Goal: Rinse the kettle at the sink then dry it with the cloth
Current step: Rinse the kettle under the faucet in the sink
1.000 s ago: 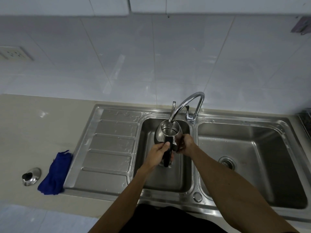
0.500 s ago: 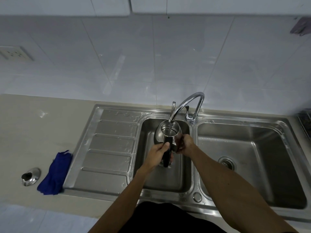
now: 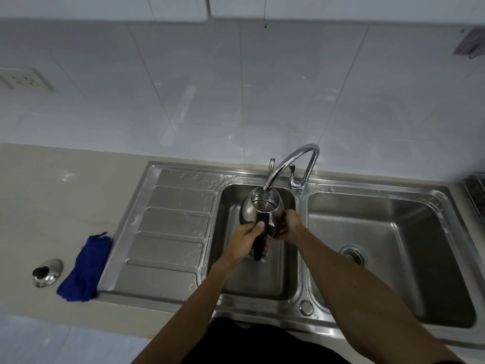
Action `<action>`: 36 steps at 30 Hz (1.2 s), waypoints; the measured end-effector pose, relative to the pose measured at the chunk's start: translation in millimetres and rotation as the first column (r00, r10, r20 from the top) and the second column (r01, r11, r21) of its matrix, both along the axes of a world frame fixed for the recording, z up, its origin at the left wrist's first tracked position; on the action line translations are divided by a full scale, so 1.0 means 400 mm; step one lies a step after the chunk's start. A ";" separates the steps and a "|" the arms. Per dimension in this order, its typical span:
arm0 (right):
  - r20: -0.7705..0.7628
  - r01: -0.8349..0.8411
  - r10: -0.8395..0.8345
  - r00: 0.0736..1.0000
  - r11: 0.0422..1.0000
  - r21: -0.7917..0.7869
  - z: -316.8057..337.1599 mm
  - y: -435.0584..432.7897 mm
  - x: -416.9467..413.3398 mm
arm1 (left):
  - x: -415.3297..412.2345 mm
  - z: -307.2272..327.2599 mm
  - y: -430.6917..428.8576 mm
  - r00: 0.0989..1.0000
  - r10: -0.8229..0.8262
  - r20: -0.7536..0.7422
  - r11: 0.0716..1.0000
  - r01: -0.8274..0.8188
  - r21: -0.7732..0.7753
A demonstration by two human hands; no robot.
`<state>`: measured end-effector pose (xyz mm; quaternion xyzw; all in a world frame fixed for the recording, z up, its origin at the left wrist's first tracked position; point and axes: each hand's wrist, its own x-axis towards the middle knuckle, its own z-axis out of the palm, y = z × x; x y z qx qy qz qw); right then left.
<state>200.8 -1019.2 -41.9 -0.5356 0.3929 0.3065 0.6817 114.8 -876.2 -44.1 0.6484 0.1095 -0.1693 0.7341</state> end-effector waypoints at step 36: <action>0.026 0.011 -0.009 1.000 0.998 -0.054 0.007 0.007 0.011 | 0.002 0.015 0.004 1.000 0.009 0.029 1.000 -0.009 0.010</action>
